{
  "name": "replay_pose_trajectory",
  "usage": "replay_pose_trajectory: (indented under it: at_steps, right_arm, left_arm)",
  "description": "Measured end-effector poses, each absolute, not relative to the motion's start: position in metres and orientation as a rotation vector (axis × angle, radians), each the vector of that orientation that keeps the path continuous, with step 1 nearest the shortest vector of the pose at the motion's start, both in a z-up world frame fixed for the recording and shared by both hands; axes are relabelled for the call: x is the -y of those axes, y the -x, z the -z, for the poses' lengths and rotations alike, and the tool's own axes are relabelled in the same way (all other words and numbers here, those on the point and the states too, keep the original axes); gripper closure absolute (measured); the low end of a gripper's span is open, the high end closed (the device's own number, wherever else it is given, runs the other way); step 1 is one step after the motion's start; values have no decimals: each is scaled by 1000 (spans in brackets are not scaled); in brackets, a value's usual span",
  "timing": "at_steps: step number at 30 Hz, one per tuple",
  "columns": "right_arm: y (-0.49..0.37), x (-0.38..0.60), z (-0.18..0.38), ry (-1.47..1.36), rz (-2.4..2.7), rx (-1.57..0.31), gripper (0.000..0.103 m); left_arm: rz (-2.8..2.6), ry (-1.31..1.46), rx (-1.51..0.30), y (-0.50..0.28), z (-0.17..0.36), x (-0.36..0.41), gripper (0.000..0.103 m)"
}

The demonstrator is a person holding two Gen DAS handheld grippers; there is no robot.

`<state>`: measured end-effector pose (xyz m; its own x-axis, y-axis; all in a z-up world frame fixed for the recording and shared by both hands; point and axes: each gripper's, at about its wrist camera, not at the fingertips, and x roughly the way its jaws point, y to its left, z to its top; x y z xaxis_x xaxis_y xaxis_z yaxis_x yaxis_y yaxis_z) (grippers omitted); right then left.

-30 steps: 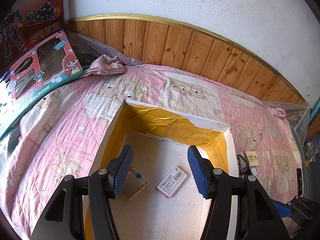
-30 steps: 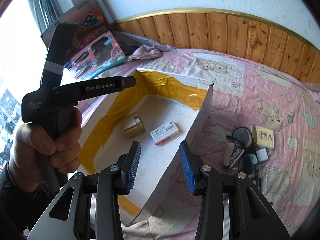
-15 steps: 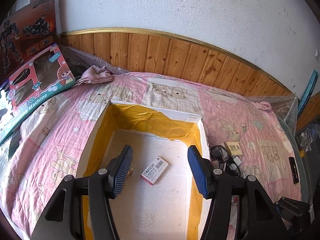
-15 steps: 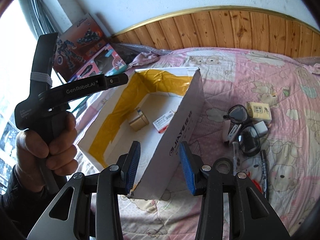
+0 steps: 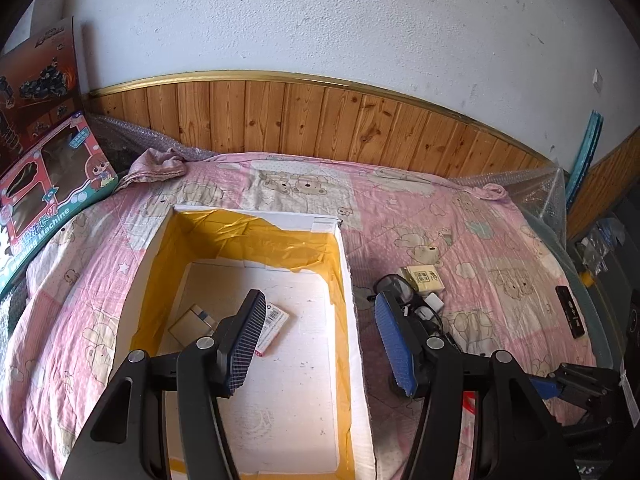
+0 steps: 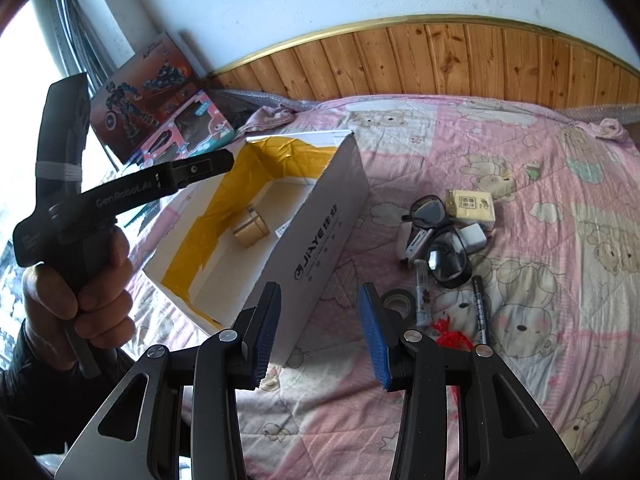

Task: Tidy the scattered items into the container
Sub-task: 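Withdraw both tools from the box back toward the remaining items, then grasp the black marker with the right tool while the left tool grasps the red toy figure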

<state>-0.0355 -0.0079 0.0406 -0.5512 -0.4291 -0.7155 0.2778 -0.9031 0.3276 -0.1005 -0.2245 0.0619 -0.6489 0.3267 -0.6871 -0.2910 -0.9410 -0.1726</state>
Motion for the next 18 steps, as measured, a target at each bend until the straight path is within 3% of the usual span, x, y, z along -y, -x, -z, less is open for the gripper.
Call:
replay_pose_trajectory:
  at_steps: [10,18]
  right_arm:
    - [39,-57,-11,-1364,2549,339,59]
    - [50,-80,46,-1622,2535,295,59]
  left_arm:
    - [-2429,1079,-28,67,-53,170,44]
    - [-2269,1213,-118,50,-4,115,44]
